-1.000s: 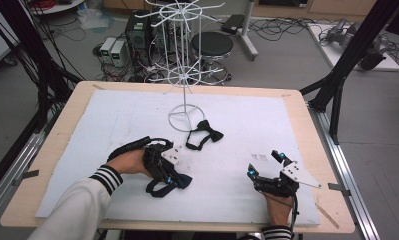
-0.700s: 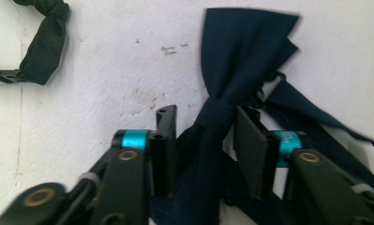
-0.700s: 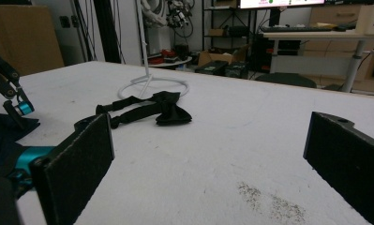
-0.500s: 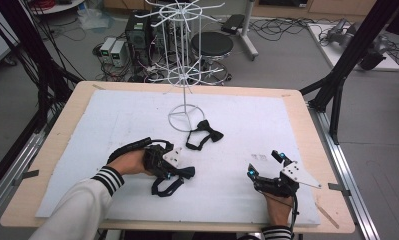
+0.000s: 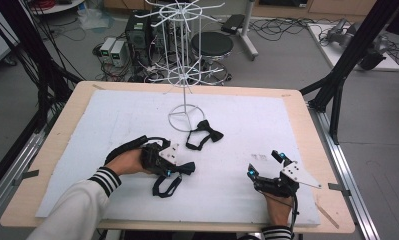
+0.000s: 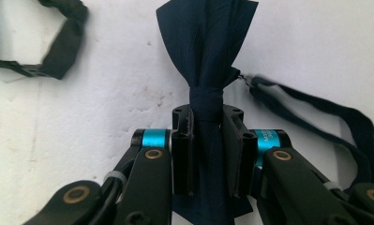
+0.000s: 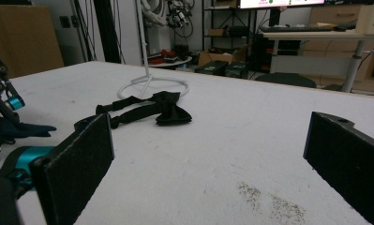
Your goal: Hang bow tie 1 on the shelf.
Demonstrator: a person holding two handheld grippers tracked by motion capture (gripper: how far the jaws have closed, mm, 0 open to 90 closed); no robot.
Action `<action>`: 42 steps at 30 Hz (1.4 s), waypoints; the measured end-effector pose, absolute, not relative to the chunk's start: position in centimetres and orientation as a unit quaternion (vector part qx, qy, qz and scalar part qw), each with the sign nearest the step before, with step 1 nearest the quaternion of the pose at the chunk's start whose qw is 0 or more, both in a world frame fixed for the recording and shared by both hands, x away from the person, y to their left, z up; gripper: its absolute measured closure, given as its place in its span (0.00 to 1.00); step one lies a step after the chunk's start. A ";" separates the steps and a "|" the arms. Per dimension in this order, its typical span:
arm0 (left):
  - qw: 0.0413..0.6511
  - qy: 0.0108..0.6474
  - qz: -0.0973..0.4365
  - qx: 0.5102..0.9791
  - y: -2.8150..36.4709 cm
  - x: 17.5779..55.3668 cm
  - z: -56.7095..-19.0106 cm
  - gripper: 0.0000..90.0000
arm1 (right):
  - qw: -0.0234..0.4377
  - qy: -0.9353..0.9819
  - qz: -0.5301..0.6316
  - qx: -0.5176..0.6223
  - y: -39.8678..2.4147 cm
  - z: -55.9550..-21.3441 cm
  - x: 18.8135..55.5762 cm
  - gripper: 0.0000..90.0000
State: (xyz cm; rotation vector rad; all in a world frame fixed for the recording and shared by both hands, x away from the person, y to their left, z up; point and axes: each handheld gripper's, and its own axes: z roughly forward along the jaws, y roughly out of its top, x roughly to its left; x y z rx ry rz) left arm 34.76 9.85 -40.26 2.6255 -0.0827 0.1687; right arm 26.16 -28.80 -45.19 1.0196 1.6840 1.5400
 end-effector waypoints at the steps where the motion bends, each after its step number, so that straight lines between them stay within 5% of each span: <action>1: 0.257 -0.026 0.063 0.964 10.0 34.8 -40.1 0.83 | 0.315 0.640 0.584 0.387 -28.8 -45.2 26.2 0.01; 42: 0.444 0.072 0.138 0.882 15.7 35.7 -33.5 0.83 | 0.316 0.642 0.582 0.386 -28.8 -45.2 26.1 0.01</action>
